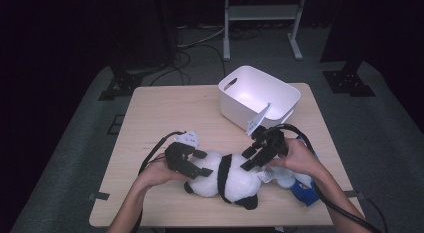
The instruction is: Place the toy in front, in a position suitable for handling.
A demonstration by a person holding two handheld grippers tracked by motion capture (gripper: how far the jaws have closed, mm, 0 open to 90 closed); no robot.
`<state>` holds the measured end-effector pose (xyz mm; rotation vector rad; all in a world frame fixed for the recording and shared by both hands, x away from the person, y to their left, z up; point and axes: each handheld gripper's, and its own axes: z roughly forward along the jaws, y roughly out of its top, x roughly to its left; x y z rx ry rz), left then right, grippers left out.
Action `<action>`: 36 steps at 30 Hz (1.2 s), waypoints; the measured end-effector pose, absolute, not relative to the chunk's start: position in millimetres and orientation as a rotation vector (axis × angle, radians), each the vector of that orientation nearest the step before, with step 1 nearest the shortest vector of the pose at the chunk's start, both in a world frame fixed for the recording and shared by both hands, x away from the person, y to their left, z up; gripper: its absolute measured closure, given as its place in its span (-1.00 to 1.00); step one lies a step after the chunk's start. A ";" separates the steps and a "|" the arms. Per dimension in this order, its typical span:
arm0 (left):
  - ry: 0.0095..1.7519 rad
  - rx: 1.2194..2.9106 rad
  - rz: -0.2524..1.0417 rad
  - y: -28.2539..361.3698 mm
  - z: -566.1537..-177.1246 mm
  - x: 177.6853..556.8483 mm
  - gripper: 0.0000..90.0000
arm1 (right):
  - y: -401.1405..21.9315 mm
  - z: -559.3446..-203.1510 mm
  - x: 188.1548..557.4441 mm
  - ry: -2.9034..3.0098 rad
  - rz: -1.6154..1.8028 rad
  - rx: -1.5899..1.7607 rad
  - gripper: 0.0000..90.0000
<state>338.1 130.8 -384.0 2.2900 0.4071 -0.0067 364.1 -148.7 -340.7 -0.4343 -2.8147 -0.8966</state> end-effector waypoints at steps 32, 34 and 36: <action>0.392 2.272 -0.032 134.1 -388.1 315.0 -0.33 | -124.3 -330.1 513.9 -3.142 -0.818 -0.836 0.60; 0.398 2.267 -0.037 134.7 -388.3 314.4 -0.33 | -123.3 -333.7 516.1 -3.151 -0.803 -0.839 0.76; 0.405 2.263 -0.042 135.1 -388.4 314.5 -0.33 | -124.1 -335.6 518.4 -3.150 -0.801 -0.830 0.78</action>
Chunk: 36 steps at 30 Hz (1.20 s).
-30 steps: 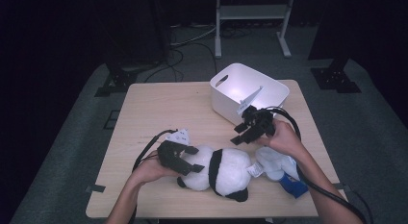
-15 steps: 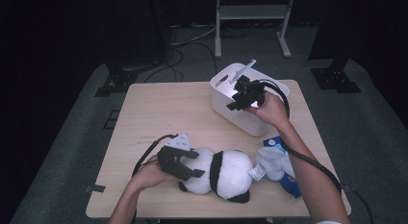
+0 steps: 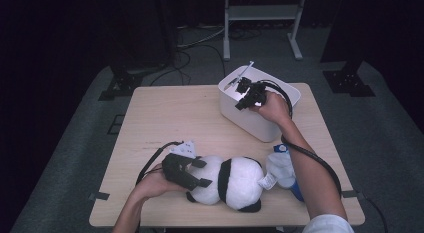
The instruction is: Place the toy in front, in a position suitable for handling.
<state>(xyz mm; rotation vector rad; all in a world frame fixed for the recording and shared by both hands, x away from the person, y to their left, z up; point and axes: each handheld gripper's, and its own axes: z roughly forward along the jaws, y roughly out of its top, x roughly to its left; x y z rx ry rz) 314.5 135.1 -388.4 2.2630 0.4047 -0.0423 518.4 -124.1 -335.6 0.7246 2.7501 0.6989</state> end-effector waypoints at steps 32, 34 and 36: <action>0.412 2.255 -0.065 136.6 -389.0 315.8 -0.36 | -90.3 -335.6 462.0 2.943 0.772 0.376 0.93; 0.408 2.262 -0.064 137.0 -388.8 315.6 -0.36 | -90.0 -335.8 457.9 2.950 0.778 0.361 0.93; 0.408 2.261 -0.063 137.0 -388.8 315.4 -0.36 | -89.3 -335.8 453.1 2.957 0.779 0.355 0.93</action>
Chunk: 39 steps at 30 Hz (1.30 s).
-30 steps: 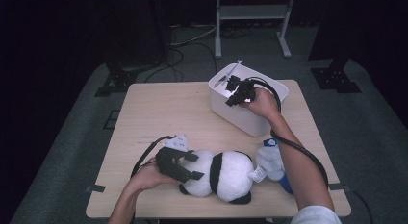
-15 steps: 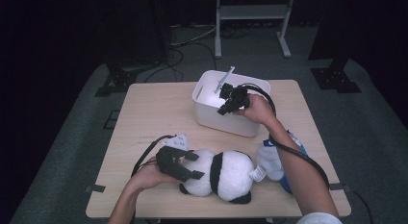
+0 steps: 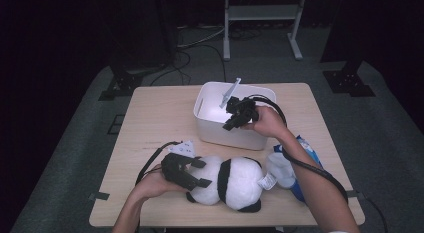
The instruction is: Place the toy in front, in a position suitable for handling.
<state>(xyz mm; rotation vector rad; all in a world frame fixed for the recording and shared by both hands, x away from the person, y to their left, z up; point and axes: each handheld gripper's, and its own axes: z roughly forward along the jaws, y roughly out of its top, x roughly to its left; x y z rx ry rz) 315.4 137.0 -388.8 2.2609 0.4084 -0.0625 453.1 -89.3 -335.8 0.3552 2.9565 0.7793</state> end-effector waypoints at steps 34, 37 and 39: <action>0.398 2.261 -0.070 138.2 -387.6 315.4 -0.36 | -93.1 -335.8 422.9 3.003 0.897 0.409 0.30; 0.393 2.259 -0.069 138.7 -386.8 316.8 -0.36 | -95.0 -328.9 418.3 2.993 0.914 0.412 0.19; 0.397 2.250 -0.069 138.6 -386.0 317.0 -0.37 | -97.8 -324.1 415.1 2.982 0.942 0.423 0.16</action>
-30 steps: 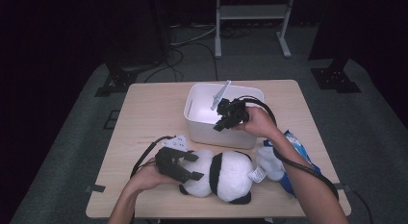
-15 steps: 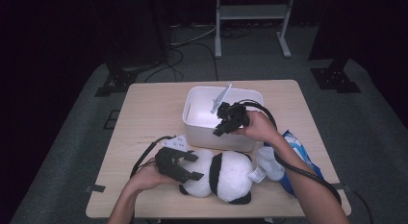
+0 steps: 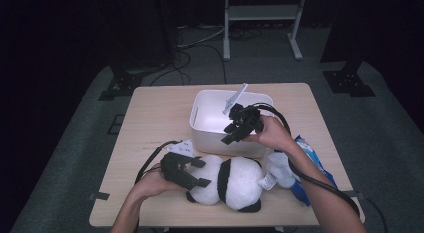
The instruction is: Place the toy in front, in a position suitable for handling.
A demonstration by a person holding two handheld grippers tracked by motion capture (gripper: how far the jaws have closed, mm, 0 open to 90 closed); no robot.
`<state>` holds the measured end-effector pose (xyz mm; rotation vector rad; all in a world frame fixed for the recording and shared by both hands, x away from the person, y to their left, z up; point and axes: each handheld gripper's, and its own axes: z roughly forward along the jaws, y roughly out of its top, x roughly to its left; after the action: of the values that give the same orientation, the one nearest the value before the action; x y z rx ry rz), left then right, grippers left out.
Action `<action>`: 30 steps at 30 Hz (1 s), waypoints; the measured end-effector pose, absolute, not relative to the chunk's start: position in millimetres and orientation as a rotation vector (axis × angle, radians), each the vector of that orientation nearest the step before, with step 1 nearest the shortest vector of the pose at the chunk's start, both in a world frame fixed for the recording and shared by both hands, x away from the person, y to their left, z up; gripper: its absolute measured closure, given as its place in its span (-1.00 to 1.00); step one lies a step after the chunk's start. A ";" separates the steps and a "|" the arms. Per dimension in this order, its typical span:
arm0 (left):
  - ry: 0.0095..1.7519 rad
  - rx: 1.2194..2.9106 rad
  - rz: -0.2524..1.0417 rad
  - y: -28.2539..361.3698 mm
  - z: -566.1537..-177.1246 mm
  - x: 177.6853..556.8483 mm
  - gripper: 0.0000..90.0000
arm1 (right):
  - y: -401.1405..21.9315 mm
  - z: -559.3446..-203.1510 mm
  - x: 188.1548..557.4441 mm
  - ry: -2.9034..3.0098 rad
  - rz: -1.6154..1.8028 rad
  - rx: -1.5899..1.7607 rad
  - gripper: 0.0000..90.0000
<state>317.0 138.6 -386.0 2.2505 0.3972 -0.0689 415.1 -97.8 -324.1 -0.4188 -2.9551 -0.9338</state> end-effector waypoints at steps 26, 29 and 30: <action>0.480 2.203 0.033 187.8 -369.9 324.9 -0.57 | -97.6 -334.5 358.6 -2.896 -0.872 -0.297 -0.21; 0.520 2.188 0.060 200.5 -371.6 328.2 -0.59 | -93.9 -337.7 356.4 -2.899 -0.840 -0.292 -0.26; 0.542 2.169 0.067 206.3 -373.2 329.8 -0.59 | -93.1 -338.2 355.7 -2.901 -0.844 -0.284 -0.26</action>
<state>329.8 206.3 -373.2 2.1687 0.5419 0.0670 355.7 -93.1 -338.2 -0.2836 -2.9011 -0.8442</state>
